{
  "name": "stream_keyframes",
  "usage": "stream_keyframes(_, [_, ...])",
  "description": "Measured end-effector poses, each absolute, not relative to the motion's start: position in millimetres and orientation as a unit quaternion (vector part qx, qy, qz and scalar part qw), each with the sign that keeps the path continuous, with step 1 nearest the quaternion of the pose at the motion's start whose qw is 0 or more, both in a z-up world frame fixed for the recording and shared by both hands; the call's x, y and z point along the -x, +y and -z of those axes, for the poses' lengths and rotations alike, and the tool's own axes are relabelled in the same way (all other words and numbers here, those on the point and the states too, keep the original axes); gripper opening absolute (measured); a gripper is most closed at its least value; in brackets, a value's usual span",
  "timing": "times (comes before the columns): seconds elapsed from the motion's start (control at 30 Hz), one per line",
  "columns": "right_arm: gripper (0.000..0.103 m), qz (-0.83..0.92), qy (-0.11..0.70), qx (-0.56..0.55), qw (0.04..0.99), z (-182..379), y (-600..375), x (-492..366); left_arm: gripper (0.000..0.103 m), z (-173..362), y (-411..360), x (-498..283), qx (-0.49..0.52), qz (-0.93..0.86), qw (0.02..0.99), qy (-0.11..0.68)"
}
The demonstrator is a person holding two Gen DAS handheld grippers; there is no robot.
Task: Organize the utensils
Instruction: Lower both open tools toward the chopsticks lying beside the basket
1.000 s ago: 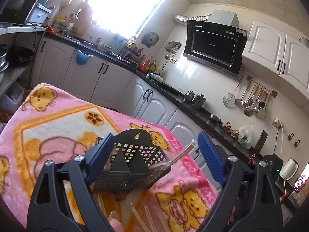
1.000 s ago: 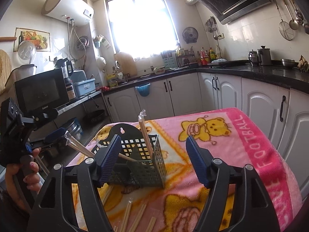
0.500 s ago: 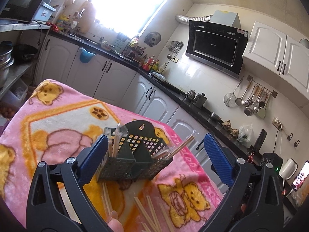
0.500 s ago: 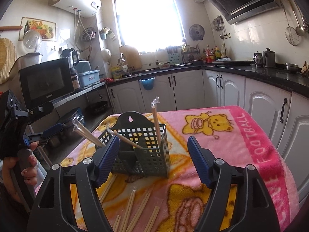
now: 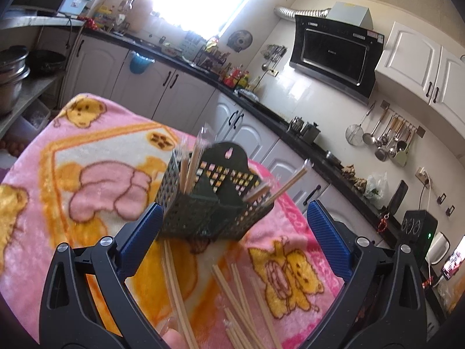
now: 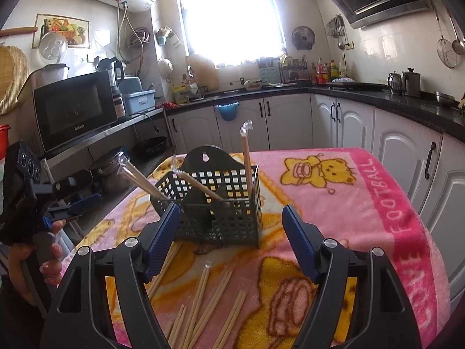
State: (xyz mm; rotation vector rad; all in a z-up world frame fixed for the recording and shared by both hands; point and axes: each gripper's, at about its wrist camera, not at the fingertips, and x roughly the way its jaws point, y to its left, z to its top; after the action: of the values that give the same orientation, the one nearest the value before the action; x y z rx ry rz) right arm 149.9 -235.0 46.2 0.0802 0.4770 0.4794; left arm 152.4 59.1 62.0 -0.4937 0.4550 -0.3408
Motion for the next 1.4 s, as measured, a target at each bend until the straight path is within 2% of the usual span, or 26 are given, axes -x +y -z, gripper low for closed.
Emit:
stream_keyframes(0.6, [0.069,-0.246,0.277,-0.021,0.929,-26,-227,-146,0.090,-22,35,-145,0.210,0.178,0.915,0.294])
stream_keyframes(0.73, [0.068,-0.247,0.298,-0.018,0.922,-16,-228,-147,0.086,-15,30,-145,0.199,0.179,0.910,0.316])
stream_keyframes(0.93, [0.065,-0.246,0.339,-0.023,0.908,5,-228,-151,0.069,-1,20,-146,0.188,0.193,0.898,0.348])
stream_keyframes(1.0, [0.058,-0.244,0.348,-0.020,0.905,9,-228,-151,0.063,4,15,-146,0.186,0.199,0.894,0.357])
stream_keyframes(1.27, [0.046,-0.247,0.365,-0.019,0.897,20,-228,-153,0.026,30,-10,-142,0.170,0.225,0.869,0.408])
stream_keyframes(1.4, [0.046,-0.247,0.370,-0.020,0.896,23,-228,-154,0.026,40,-15,-142,0.166,0.228,0.860,0.426])
